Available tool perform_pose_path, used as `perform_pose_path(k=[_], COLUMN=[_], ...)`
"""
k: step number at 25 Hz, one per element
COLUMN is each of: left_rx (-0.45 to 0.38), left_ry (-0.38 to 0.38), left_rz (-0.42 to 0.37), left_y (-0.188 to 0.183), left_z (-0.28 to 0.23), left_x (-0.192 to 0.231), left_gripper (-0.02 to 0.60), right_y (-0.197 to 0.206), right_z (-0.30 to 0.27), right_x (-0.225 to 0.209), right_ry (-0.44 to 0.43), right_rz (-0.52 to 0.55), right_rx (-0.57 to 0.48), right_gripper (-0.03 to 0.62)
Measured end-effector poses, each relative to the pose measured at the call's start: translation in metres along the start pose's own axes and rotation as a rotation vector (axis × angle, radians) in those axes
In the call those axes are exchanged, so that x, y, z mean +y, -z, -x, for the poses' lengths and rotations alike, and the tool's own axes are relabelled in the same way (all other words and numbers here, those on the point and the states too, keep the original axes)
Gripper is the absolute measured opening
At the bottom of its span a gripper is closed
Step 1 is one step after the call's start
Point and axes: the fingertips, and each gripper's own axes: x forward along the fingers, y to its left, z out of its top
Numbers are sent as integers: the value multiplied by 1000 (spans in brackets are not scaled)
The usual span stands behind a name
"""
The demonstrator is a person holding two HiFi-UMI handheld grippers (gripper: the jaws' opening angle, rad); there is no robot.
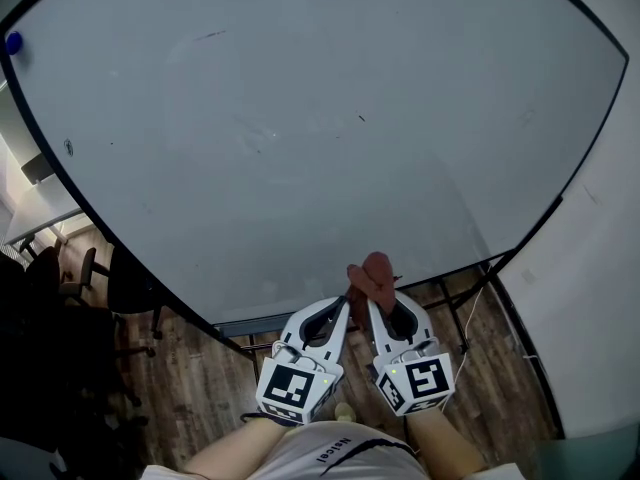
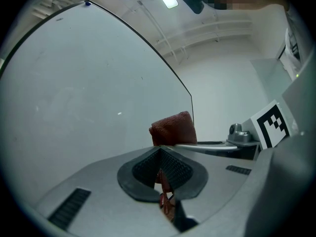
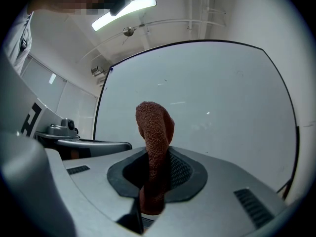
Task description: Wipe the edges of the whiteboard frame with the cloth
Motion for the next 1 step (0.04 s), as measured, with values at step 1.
perform_pose_path(k=[1], left_rx=[-3], left_ry=[-1], left_rz=[-3], left_y=[0], left_z=[0], left_x=[1], left_gripper=[9], right_y=[0], right_z=[0], right_x=[1], right_ry=[-1], right_rz=[-1], right_rx=[1], right_gripper=[64])
